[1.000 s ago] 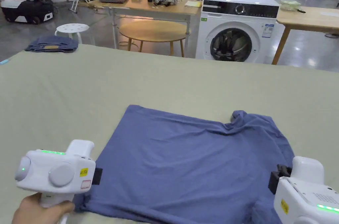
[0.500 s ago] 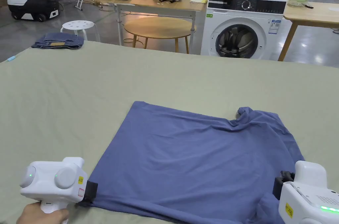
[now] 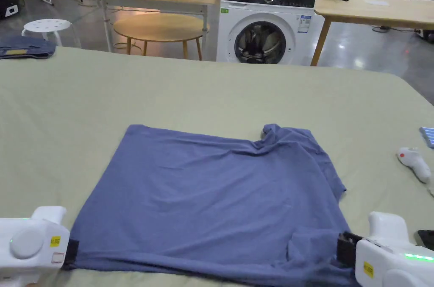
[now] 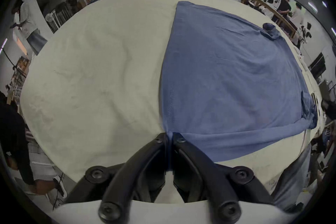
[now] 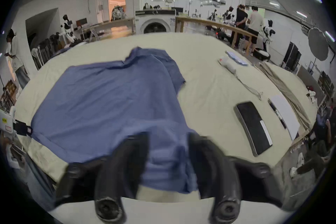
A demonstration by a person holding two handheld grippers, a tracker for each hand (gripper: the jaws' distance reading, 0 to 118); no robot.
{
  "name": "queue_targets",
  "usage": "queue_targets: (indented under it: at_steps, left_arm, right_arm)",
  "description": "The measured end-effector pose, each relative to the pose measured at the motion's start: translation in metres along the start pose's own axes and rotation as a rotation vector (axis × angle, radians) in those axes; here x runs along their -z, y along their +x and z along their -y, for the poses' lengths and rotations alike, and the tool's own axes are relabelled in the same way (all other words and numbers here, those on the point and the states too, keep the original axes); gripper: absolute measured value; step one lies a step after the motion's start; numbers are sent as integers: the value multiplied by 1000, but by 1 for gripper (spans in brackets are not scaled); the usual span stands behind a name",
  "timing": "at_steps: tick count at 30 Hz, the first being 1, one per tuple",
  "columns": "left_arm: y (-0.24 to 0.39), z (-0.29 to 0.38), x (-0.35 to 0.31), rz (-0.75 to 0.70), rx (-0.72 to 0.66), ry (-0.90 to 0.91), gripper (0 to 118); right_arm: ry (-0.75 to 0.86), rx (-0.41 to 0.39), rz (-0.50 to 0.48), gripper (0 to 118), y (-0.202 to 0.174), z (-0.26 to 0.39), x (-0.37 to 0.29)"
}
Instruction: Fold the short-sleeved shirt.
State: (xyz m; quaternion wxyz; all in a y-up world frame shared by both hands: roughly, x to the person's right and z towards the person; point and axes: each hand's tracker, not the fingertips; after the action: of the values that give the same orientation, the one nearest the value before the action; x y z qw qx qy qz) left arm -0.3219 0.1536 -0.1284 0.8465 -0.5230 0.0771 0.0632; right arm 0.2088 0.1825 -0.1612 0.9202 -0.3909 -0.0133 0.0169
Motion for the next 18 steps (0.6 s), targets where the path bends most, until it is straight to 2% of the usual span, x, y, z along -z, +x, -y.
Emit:
queue_targets:
  at_steps: [1, 6, 9, 12, 13, 14, 15, 16, 18]
  left_arm:
    - [0, 0, -1, 2, 0, 1, 0]
    - [2, 3, -2, 1, 0, 9, 0]
    - [1, 2, 1, -5, 6, 9, 0]
    - [1, 2, 2, -5, 10, 8, 0]
    - [0, 2, 2, -2, 9, 8, 0]
    - [0, 2, 1, 1, 7, 9, 0]
    - [-1, 2, 0, 3, 6, 11, 0]
    - [0, 1, -1, 6, 8, 12, 0]
    - [0, 1, -4, 6, 12, 17, 0]
  right_arm:
    - [-27, 6, 8, 65, 5, 3, 2]
    - [-156, -16, 31, 66, 21, 30, 16]
    - [-250, -6, -26, 65, 23, 45, 32]
    - [-223, -26, -15, 54, 20, 54, 38]
    - [-219, -33, -18, 40, 19, 53, 37]
    - [-214, -33, -27, 17, 19, 51, 35]
    - [-206, -27, -53, 6, 21, 47, 34]
    - [-207, -5, -112, 6, 22, 44, 34]
    - [-222, -27, -84, 6, 18, 41, 31]
